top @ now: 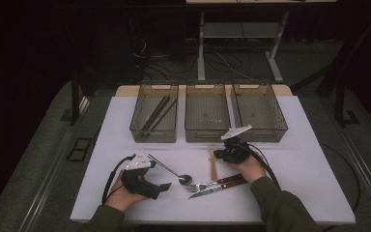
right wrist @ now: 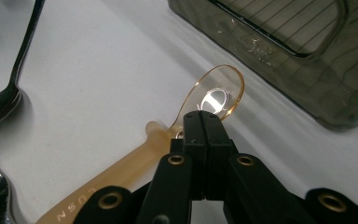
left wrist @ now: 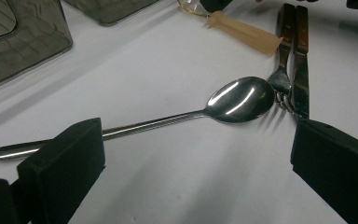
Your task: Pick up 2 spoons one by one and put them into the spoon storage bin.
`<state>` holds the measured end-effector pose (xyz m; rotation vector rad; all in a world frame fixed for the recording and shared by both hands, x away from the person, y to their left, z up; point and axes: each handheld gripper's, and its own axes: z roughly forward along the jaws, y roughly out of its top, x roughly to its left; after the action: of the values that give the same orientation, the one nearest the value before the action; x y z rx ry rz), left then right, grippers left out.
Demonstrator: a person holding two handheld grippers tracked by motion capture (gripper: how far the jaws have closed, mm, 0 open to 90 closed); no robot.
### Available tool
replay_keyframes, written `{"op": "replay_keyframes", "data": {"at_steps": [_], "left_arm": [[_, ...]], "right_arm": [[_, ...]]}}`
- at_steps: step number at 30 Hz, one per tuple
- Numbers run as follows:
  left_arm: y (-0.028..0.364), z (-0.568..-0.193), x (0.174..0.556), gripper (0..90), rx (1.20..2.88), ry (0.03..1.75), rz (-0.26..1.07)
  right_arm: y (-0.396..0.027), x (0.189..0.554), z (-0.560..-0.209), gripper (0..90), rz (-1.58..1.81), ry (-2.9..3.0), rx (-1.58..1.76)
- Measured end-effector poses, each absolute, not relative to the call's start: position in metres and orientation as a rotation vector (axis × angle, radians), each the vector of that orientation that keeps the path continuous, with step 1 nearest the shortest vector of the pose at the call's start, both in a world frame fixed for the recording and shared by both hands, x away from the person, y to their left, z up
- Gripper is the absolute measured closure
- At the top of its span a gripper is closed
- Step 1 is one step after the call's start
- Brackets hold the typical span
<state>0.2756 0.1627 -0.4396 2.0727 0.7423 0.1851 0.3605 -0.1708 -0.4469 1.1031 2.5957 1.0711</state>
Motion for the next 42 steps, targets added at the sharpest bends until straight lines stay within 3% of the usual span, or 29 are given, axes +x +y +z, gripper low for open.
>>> {"op": "replay_keyframes", "data": {"at_steps": [22,26,33,42], "left_arm": [[0.163,-0.440,0.275,2.1,2.079,0.742,0.175],[0.162,-0.440,0.276,2.1,2.078,0.743,0.173],[0.161,-0.440,0.275,2.1,2.084,0.742,0.175],[0.162,-0.440,0.276,2.1,2.081,0.744,0.177]], "right_arm": [[-0.128,0.369,-0.445,89.4,1.085,2.686,0.998],[-0.138,0.365,-0.435,81.8,1.134,2.657,1.022],[-0.154,0.344,-0.419,60.9,1.167,2.648,1.018],[-0.155,0.313,-0.425,51.3,1.131,2.715,0.974]]}}
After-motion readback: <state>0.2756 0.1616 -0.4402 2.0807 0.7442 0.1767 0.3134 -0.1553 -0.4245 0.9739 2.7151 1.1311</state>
